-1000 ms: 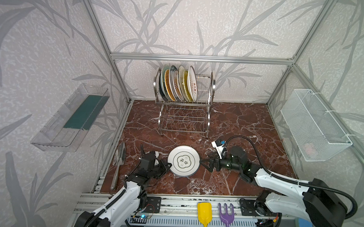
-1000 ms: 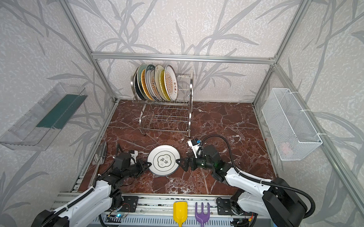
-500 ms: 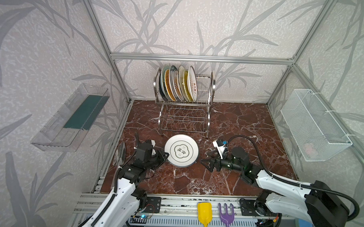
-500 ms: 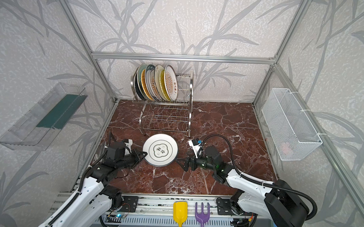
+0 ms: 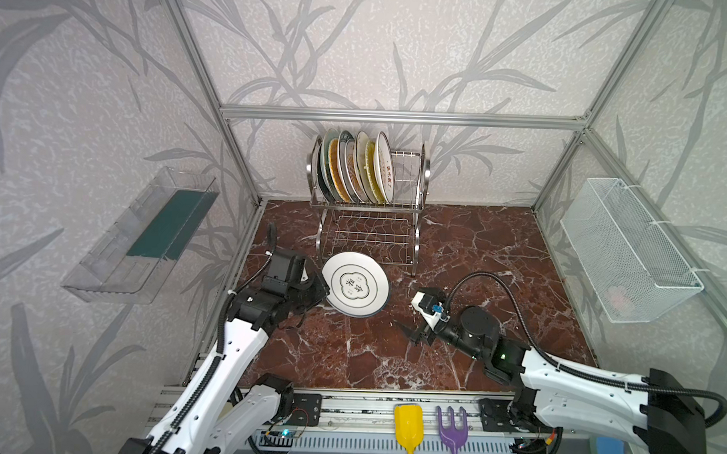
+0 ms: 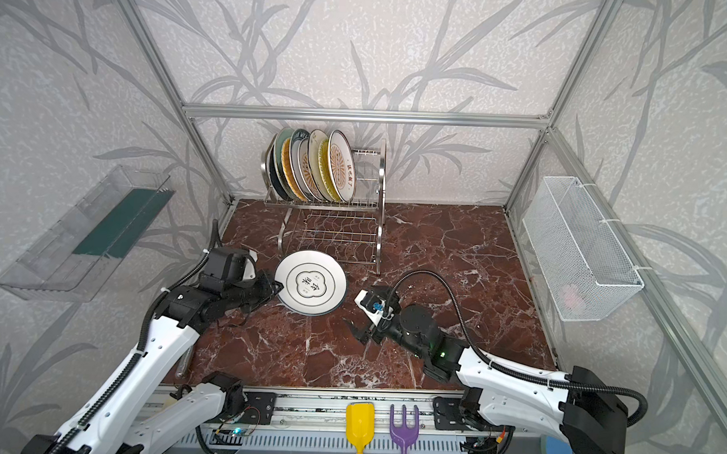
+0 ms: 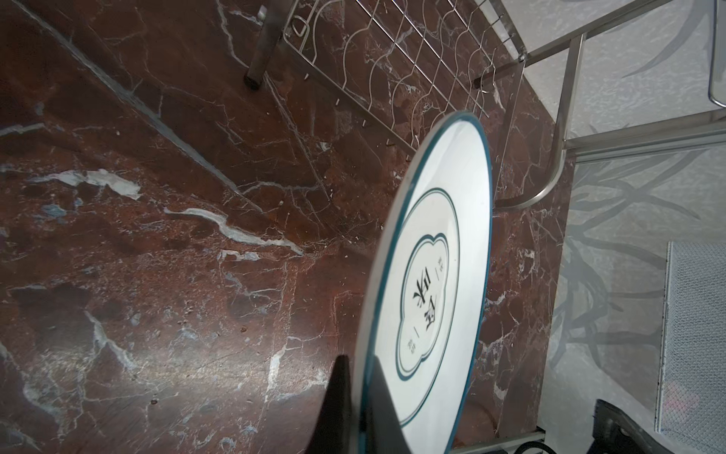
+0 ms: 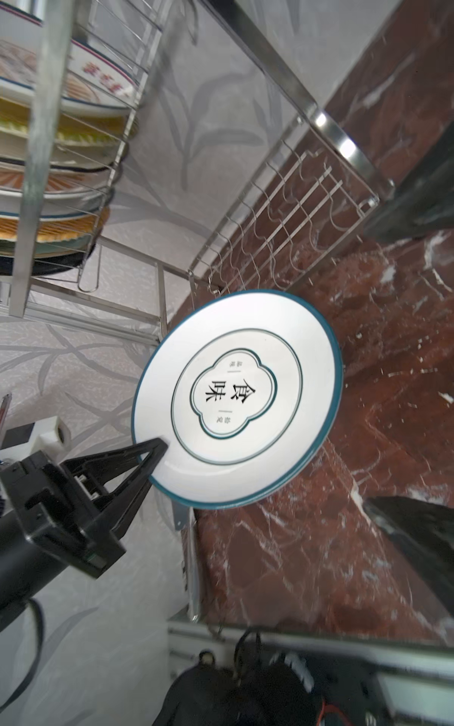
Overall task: Load the plates into the dish rack
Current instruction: 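Raise the plate upright with left gripper while right gripper moves to its rim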
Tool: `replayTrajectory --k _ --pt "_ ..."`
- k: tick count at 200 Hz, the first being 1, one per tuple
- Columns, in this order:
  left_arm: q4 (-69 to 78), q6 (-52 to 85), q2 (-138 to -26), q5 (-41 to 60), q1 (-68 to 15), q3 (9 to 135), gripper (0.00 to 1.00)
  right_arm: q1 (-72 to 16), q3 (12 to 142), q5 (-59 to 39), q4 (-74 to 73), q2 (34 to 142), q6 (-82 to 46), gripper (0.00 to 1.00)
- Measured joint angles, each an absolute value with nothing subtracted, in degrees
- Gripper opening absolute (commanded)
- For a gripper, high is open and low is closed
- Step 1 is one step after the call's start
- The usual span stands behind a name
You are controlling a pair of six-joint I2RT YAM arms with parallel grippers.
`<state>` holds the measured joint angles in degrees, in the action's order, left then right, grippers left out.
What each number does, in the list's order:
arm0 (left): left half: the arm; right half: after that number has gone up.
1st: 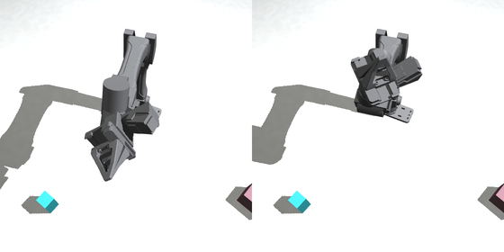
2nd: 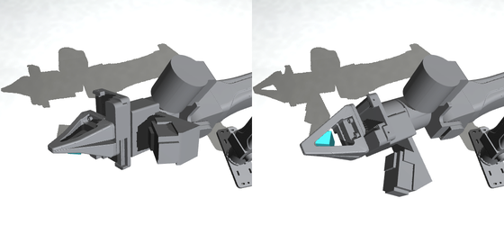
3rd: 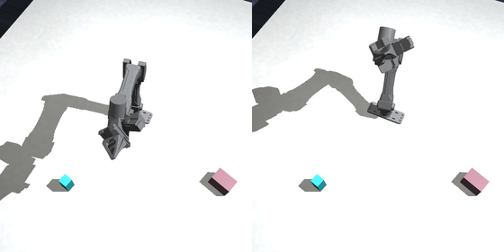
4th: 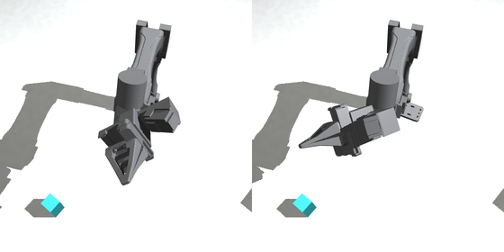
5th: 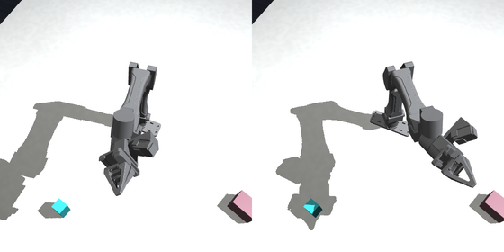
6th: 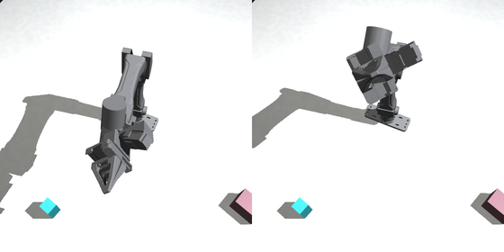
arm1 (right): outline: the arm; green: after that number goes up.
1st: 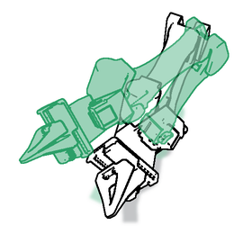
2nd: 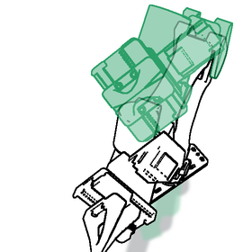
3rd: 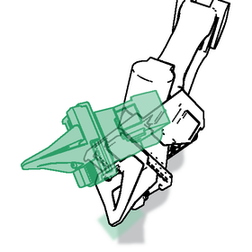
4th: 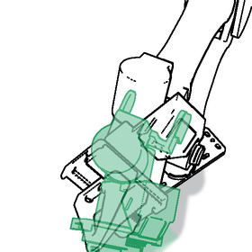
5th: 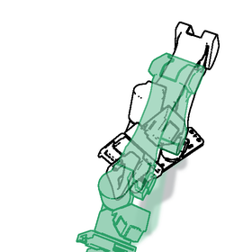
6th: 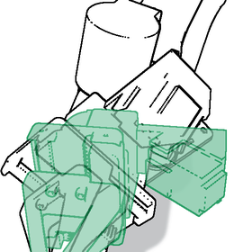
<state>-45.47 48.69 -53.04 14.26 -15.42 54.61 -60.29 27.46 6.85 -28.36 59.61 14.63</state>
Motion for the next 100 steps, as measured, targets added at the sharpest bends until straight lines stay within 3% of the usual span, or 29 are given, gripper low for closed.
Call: replayTrajectory --k 64,100 --pt "-52.8 52.2 -60.7 10.2 -18.7 68.2 0.00 -67.7 37.5 13.1 -28.0 70.5 37.1 0.99" --pt "-57.3 53.6 -60.9 6.9 -20.3 71.2 0.00 -69.5 42.2 16.3 -28.4 77.9 44.2 0.91"
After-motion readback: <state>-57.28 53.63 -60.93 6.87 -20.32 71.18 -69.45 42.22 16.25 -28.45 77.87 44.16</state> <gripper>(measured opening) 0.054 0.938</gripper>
